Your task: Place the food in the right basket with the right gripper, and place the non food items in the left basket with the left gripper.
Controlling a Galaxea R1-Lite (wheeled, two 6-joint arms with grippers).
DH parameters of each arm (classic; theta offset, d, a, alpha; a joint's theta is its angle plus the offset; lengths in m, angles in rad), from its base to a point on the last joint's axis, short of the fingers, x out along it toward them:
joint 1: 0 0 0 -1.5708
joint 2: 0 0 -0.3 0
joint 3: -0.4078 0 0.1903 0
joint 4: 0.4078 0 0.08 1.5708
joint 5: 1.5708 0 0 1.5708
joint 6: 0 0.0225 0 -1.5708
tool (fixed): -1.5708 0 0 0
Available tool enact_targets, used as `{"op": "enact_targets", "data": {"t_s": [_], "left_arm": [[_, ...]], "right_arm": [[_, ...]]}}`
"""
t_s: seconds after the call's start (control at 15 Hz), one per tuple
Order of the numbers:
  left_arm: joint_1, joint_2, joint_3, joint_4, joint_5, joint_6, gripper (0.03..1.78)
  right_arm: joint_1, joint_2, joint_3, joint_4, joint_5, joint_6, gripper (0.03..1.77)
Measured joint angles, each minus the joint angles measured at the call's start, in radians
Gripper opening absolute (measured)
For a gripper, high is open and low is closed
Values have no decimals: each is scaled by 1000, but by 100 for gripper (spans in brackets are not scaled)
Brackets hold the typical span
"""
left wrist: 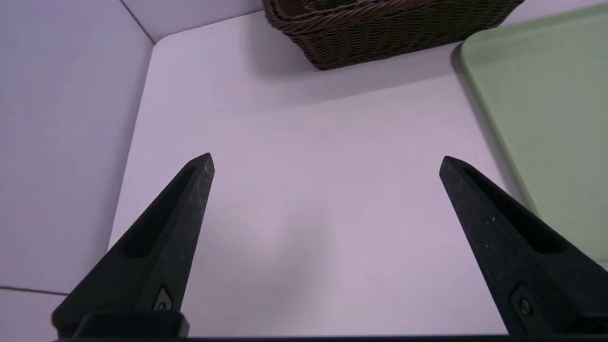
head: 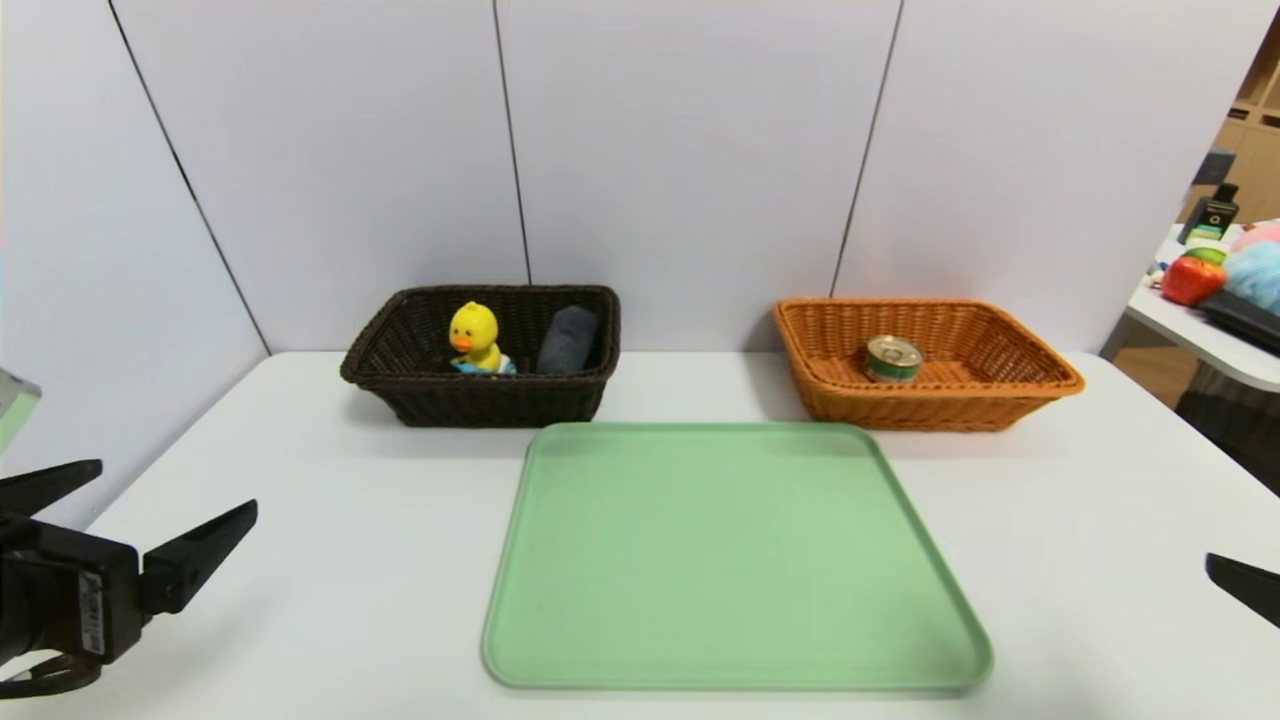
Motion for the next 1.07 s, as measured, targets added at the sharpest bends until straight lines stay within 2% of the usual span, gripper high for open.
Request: {"op": "enact_targets", "data": {"t_s": [0.27, 0.53, 0.8, 1.07], "left_arm": [[112, -100, 84, 0, -27, 61, 169], [247, -209, 142, 0, -120, 94, 169], [311, -296, 196, 2, -143, 97, 169], [332, -395, 262, 15, -171, 98, 169]], "right_arm": [[-110, -123, 42, 27, 19, -6, 169], [-203, -227, 52, 77, 28, -51, 169], [-240, -289, 56, 105, 36, -55, 169], [-287, -374, 74, 116, 104, -58, 169]]}}
